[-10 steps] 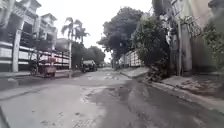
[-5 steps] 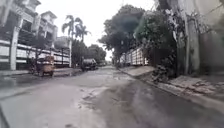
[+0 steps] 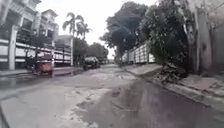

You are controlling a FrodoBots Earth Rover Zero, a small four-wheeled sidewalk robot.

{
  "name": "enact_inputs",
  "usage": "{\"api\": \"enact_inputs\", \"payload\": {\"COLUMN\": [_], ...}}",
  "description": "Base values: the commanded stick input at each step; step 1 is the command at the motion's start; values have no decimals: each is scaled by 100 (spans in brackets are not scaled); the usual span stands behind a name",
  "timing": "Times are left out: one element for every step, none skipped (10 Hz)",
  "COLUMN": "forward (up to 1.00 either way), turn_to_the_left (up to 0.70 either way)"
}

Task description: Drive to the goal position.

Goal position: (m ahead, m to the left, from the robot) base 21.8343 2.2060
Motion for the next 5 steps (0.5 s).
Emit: {"api": "enact_inputs", "payload": {"forward": [70,70,70,70,70], "turn_to_the_left": [-31,-35,-14,0,0]}}
